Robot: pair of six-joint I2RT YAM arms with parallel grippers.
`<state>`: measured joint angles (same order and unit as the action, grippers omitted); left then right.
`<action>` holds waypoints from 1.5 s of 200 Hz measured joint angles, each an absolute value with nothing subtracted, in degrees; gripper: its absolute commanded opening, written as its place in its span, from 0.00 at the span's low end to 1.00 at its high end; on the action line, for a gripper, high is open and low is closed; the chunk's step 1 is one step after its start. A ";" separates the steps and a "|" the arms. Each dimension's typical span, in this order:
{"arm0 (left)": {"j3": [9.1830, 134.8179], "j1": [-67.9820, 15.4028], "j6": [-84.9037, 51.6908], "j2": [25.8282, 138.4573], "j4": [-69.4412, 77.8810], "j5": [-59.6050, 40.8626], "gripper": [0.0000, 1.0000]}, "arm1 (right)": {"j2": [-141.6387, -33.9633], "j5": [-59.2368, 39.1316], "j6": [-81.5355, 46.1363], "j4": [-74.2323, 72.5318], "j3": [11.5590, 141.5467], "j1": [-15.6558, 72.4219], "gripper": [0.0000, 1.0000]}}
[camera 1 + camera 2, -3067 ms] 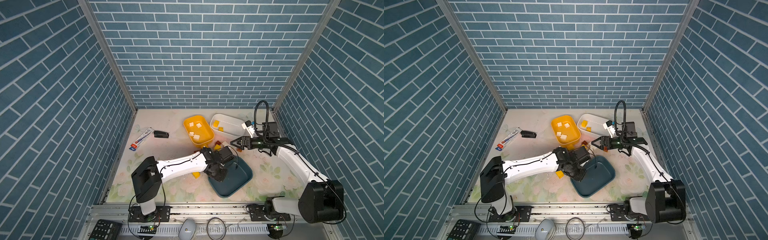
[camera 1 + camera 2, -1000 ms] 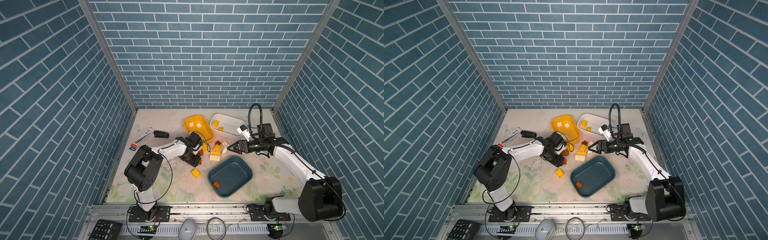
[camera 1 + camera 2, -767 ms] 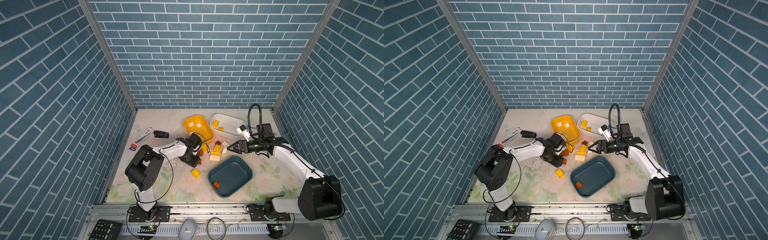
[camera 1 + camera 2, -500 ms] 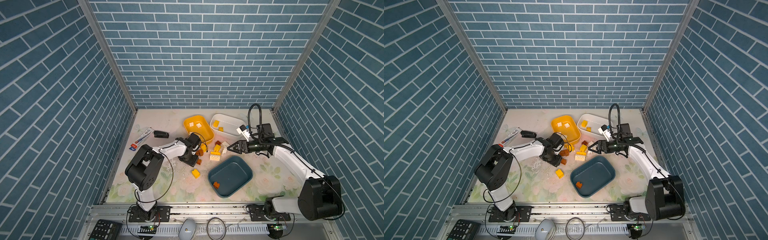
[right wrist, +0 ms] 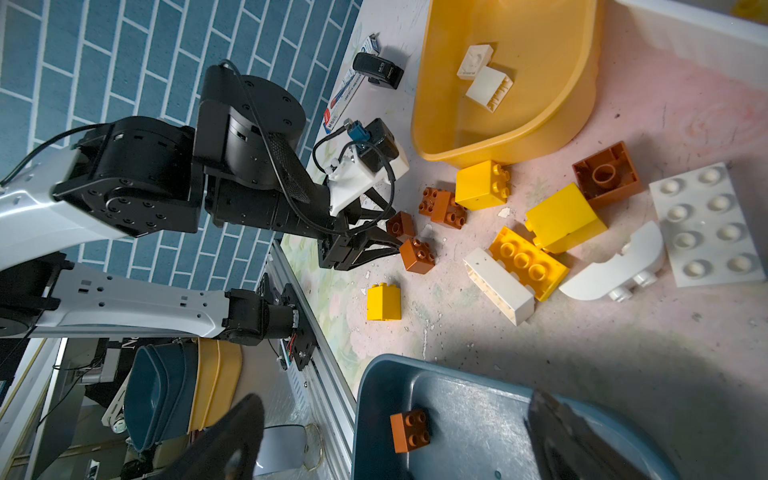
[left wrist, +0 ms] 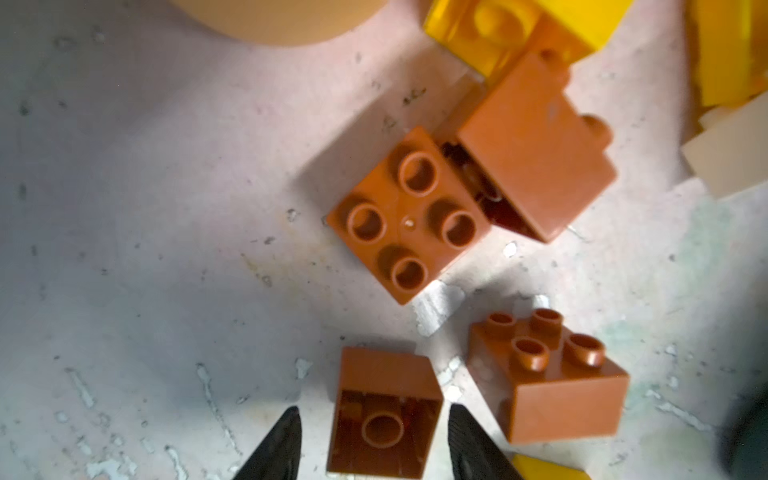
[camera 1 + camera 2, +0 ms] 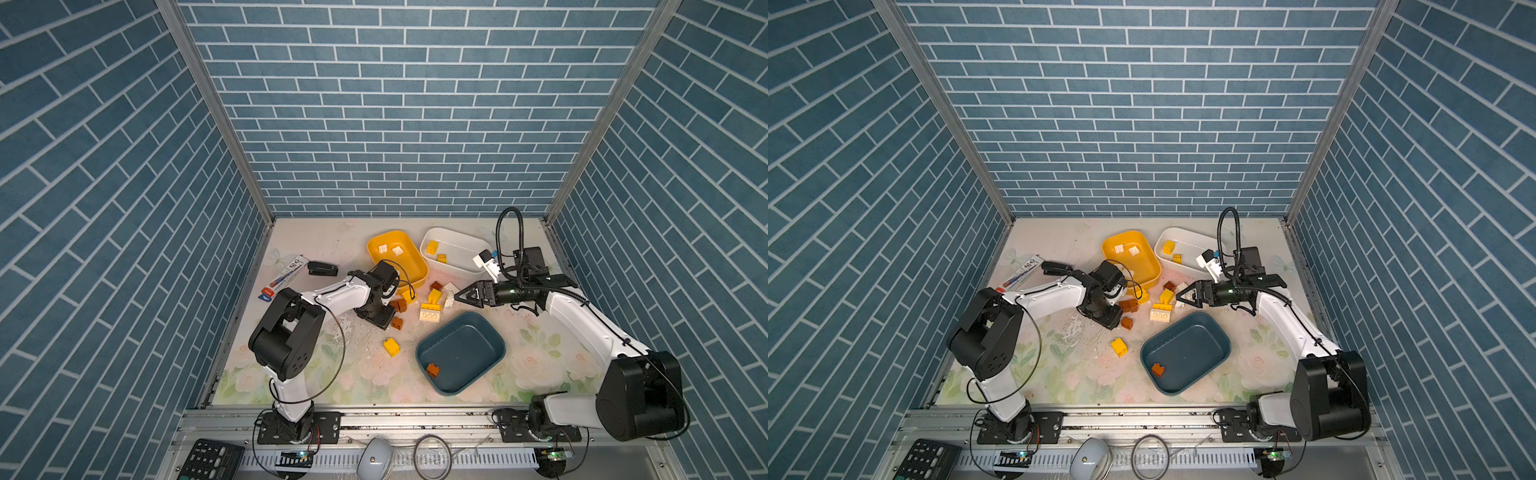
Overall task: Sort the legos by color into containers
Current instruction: 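Close the left gripper on a brown brick and lift it, then carry the brown brick with the left gripper and release it into the teal tub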
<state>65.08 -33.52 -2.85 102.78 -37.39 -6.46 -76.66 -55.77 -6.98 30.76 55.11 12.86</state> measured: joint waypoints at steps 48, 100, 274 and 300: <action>65.19 -33.47 -0.54 104.49 -37.30 -7.01 0.40 | -76.82 -55.77 -6.98 30.70 55.11 12.86 0.99; 65.34 -33.08 1.28 104.51 -36.86 -7.20 0.24 | -77.69 -55.79 -7.01 30.41 55.46 12.86 0.98; 69.58 -55.48 -4.67 87.81 -45.54 -13.82 0.24 | -77.67 -55.11 -7.18 28.56 55.66 11.31 0.99; 71.26 -59.42 -5.56 91.61 -42.41 -14.70 0.25 | -76.97 -54.43 -7.14 29.58 55.66 10.39 0.98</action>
